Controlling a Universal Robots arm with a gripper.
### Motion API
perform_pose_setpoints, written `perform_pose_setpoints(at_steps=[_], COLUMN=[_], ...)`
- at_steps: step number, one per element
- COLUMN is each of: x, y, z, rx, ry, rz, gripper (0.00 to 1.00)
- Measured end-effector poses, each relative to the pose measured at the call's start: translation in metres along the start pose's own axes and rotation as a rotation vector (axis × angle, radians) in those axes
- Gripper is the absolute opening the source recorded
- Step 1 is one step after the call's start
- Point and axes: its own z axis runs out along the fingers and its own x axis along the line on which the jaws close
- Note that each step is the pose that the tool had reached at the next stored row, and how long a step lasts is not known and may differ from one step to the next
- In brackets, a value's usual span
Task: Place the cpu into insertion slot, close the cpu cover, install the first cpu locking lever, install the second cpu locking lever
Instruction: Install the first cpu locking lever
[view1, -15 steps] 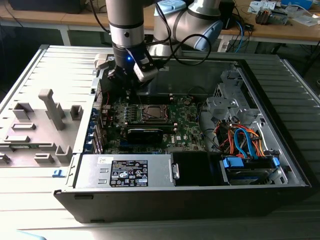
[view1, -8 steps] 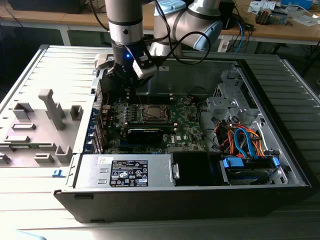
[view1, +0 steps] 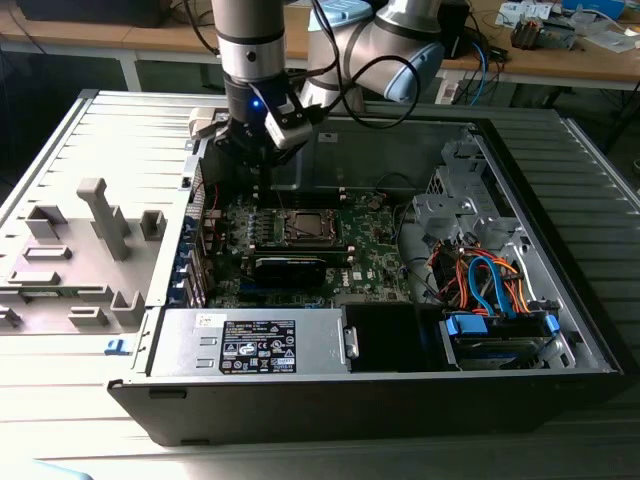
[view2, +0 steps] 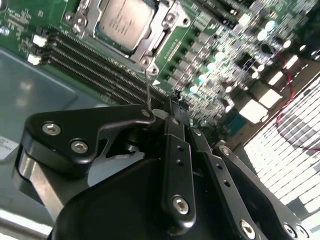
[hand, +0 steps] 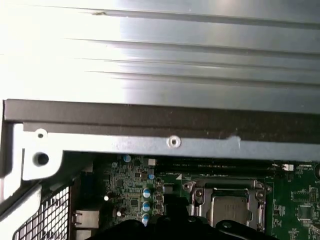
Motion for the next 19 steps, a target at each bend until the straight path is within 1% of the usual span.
perform_pose_setpoints(at_steps=[3, 8, 9, 13, 14, 19], x=[-0.0002, -0.0002, -0.0012, -0.0080, -0.0127, -0.0228], y=[0.0046, 0.0050, 0.0051, 0.0047, 0.0044, 0.0040], z=[0.0004, 0.0004, 0.0005, 0.0009, 0.0011, 0.0017], rx=[-0.0010, -0.0014, -0.0014, -0.0012, -0.0012, -0.0012], ry=[0.0000, 0.0000, 0.0000, 0.0000, 0.0000, 0.0001], rz=[0.000, 0.000, 0.000, 0.000, 0.000, 0.000], gripper=[0.11, 0.11, 0.11, 0.11, 0.11, 0.11])
